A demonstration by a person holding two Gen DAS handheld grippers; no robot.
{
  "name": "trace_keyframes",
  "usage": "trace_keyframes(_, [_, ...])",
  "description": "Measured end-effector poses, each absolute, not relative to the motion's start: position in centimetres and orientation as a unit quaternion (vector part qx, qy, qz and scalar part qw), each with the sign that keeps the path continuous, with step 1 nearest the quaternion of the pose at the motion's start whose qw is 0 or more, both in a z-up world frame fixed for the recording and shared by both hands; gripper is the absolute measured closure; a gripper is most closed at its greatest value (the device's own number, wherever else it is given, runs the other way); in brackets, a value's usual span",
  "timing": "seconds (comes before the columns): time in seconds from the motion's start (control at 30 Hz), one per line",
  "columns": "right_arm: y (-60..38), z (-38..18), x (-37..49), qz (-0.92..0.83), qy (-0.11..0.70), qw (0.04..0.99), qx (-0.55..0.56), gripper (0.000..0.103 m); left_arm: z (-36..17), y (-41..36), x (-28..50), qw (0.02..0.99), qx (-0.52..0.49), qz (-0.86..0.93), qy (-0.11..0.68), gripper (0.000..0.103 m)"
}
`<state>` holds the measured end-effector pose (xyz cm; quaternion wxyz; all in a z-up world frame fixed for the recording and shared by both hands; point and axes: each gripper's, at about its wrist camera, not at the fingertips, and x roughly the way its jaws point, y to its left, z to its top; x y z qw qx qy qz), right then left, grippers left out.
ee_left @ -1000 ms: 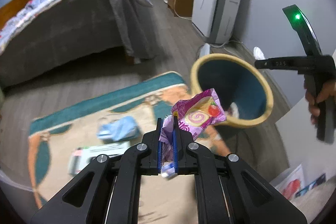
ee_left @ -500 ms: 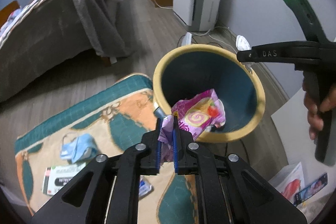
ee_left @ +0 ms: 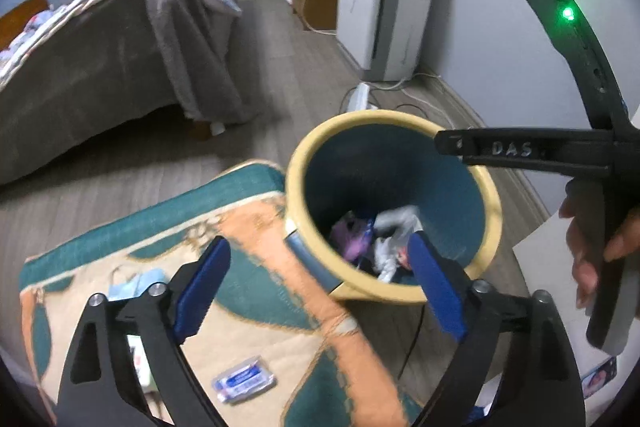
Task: Collect trash
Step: 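Carry wrapper and tissue over the bin and release both, then grasp the clear plastic bag with left tool while right tool grasps blister pack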
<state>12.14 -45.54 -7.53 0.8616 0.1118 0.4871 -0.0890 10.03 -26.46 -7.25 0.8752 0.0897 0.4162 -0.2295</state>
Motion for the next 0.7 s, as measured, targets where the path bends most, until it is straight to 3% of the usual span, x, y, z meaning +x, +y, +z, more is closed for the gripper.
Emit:
trace_keyframes(0.1, [-44.7, -7.3, 12.2, -0.085, 0.485, 0.863, 0.108, 0.005, -6.9, -24.6, 9.6, 0.878, 0.09, -0.213, 0.419, 0.01])
trace_keyframes(0.47, [-36.7, -6.5, 12.9, -0.017, 0.497, 0.867, 0.039, 0.006, -3.0, -11.0, 8.4, 0.898, 0.108, -0.112, 0.412, 0.008])
trace_keyframes(0.7, [-30.8, -6.7, 13.3, 0.025, 0.504, 0.863, -0.005, 0.006, -3.7, -2.1, 7.6, 0.902, 0.045, -0.036, 0.427, 0.007])
